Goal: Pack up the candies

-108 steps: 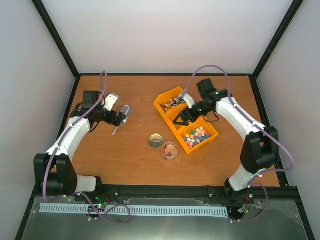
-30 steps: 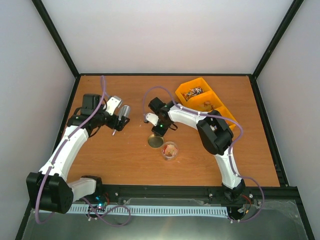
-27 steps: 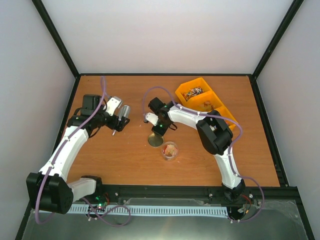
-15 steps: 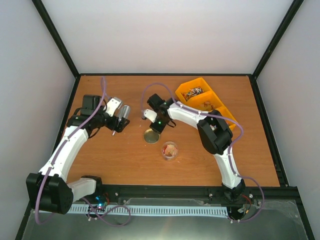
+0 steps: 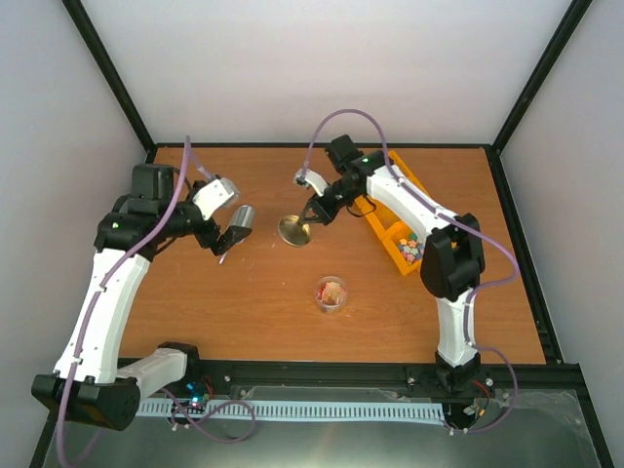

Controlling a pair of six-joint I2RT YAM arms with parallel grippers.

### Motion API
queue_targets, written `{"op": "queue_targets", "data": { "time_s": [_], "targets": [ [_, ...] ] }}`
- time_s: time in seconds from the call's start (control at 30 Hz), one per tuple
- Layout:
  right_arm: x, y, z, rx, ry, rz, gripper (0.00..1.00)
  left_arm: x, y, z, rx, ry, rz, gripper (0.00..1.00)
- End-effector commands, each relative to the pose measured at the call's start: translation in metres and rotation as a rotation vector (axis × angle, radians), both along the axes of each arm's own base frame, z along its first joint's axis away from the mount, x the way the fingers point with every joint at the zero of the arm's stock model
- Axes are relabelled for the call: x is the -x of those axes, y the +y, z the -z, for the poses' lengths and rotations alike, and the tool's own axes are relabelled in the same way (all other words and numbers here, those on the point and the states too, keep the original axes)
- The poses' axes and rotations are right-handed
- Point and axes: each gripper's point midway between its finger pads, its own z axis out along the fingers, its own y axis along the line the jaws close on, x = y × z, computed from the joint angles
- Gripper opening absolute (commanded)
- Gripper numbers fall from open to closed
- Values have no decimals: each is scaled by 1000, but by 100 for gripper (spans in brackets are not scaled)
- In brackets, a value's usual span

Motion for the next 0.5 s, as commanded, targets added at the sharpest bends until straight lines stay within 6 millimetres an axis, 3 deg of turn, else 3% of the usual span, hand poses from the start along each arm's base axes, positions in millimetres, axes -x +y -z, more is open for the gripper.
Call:
{"op": "queue_targets", "data": {
  "time_s": [0.0, 0.23, 0.37, 0.47],
  "targets": [
    [50, -11, -41, -156, 150, -110, 3, 48, -15, -4, -92, -66, 279, 100],
    [92, -25, -43, -225, 275, -161, 3, 70, -43, -5, -120, -136, 458, 100],
    [109, -35, -39, -224, 316, -182, 3, 69, -75, 9, -205, -209, 562, 100],
    [113, -47, -33, -248, 369, -188, 3, 62, -99, -2, -137, -207, 616, 100]
  ]
}}
